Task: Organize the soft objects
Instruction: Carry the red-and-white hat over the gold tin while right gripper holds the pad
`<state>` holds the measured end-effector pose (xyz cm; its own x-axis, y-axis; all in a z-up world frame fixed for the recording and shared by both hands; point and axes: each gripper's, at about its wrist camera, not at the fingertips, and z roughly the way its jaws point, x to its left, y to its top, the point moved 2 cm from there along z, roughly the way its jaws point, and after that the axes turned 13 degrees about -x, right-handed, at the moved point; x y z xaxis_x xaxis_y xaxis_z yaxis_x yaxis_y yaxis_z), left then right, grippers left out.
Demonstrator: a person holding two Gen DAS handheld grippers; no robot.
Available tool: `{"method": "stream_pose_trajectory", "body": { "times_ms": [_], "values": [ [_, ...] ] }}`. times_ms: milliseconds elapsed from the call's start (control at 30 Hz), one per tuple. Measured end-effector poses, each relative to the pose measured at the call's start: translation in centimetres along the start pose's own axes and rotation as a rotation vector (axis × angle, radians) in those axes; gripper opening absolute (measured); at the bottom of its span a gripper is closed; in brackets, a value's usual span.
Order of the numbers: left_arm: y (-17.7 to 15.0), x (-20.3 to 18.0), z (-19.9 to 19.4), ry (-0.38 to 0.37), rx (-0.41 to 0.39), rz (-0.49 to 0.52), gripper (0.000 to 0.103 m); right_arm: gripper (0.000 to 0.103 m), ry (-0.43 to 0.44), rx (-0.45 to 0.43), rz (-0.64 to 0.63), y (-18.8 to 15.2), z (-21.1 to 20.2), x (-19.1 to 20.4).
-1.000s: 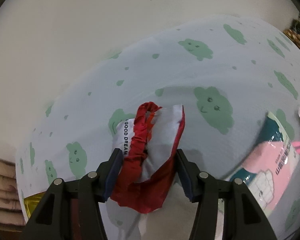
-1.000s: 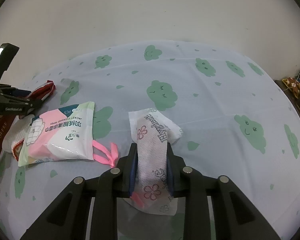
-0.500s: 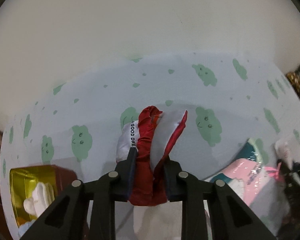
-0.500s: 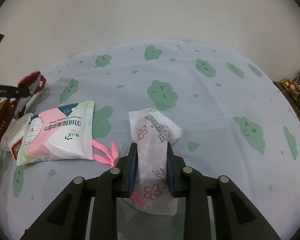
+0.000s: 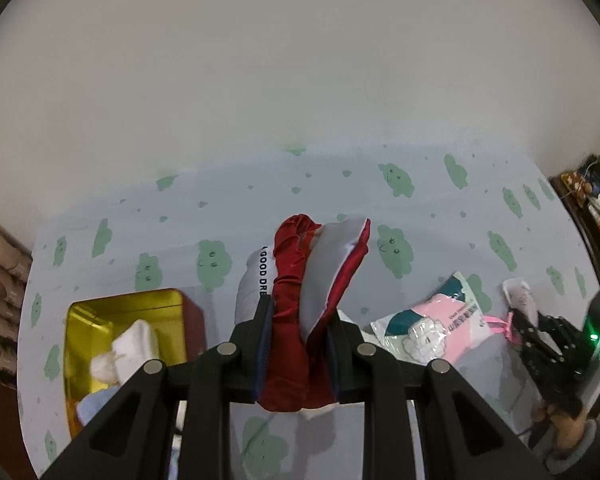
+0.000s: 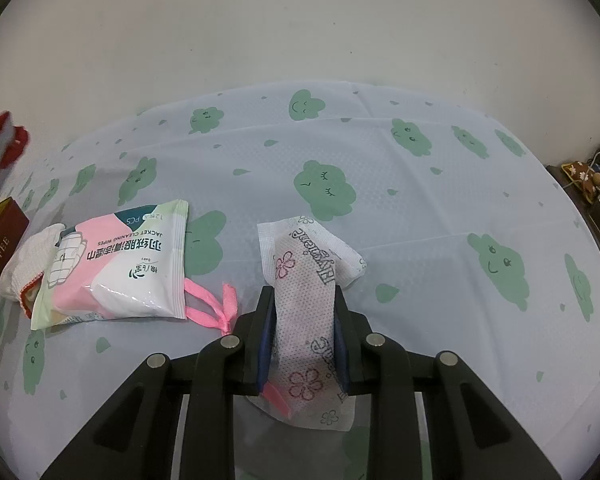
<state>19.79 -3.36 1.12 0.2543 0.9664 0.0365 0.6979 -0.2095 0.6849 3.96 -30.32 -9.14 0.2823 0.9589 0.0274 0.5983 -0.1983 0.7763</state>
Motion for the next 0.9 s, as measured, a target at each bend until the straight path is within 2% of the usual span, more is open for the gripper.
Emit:
{"method": "stream_pose_trajectory", "body": {
  "times_ms": [200, 333, 533, 900],
  "values": [
    [0.3, 2.9, -3.6, 0.056, -0.043, -0.027, 0.023, 0.026, -0.001, 0.0, -0.001, 0.0, 0.0, 0.0],
    [-0.3, 5.6, -4.6, 0.107, -0.047, -0.058, 0.023, 0.026, -0.007, 0.0, -0.008, 0.0, 0.0, 0.1],
    [-2.2, 10.0, -4.2, 0.16, -0.015, -0.144, 0.023, 0.026, -0.019, 0.0, -0.022, 0.0, 0.0, 0.3],
    [-6.0, 16.6, -2.6, 0.246, 0.052, -0.244, 0.023, 0.026, -0.025, -0.001, -0.029, 0.0, 0.0, 0.4]
  ]
}}
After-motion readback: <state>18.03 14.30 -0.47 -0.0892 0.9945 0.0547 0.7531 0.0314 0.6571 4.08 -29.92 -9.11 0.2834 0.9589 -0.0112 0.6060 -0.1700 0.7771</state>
